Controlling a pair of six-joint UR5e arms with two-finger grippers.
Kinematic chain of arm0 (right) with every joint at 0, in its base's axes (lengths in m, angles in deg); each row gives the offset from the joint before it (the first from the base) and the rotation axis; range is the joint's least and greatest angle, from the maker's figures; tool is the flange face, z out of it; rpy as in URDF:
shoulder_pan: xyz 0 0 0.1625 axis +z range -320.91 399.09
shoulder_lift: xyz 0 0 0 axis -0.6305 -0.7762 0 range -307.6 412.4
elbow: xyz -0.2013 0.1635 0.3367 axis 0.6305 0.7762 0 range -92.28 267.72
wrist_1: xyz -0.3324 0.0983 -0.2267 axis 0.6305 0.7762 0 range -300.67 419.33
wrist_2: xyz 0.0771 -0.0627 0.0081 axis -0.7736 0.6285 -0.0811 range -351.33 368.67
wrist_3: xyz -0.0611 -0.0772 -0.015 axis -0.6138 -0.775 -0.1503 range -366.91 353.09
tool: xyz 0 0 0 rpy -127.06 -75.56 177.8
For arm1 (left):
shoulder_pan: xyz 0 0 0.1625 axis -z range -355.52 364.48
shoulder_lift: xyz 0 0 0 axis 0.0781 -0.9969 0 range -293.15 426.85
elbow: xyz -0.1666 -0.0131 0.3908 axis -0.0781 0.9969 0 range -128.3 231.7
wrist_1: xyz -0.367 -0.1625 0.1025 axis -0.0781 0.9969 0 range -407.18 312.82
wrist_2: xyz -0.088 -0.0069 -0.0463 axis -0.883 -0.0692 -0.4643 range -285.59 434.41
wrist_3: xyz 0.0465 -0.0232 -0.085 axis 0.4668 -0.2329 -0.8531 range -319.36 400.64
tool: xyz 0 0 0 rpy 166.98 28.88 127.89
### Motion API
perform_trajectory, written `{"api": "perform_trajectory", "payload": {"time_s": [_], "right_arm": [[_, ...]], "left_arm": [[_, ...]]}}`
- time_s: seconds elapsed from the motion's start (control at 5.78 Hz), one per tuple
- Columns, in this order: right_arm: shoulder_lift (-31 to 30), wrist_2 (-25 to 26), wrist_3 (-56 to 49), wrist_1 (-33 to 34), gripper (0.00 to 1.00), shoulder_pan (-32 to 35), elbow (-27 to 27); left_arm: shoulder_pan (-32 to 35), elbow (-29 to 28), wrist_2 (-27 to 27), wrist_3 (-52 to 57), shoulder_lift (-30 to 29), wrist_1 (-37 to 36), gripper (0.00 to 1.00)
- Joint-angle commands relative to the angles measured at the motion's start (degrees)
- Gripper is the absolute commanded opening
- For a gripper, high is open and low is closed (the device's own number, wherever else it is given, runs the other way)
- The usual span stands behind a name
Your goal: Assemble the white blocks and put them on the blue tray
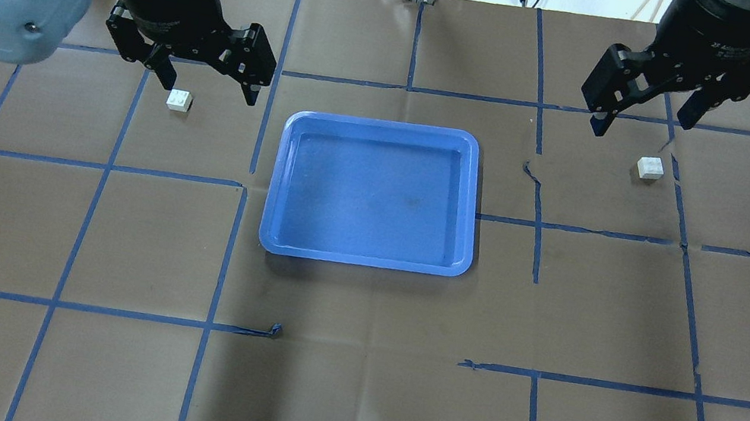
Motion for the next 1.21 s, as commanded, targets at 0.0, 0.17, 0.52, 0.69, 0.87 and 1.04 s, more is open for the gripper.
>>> {"api": "perform_trajectory", "payload": {"time_s": [0.0, 0.17, 0.52, 0.69, 0.87, 1.04], "right_arm": [[0.7, -0.1, -17.7, 2.4, 1.0, -2.8, 0.0], [1.3, -0.2, -30.9, 2.5, 1.0, -6.0, 0.0], [4.3, -0.7, -61.2, 5.3, 1.0, -12.8, 0.3], [6.4, -0.8, -74.2, 6.9, 1.0, -14.6, 1.1], [10.5, -0.8, -84.4, 9.6, 1.0, -15.2, 3.9], [16.6, -0.9, -91.5, 9.9, 1.0, -15.4, 11.1]], "left_arm": [[-1.1, 0.0, 1.5, 0.2, 0.3, -1.0, 0.99], [-1.5, -0.3, 1.4, 1.9, -0.7, -1.3, 0.99], [-4.9, -1.6, 1.5, 2.0, -8.8, -9.8, 0.99], [-9.0, -2.4, 1.4, 3.1, -14.0, -16.8, 0.99], [-10.8, -2.6, 1.4, 7.3, -18.2, -21.3, 0.99], [-12.5, -2.6, 1.4, 11.2, -22.4, -26.1, 0.99]]}}
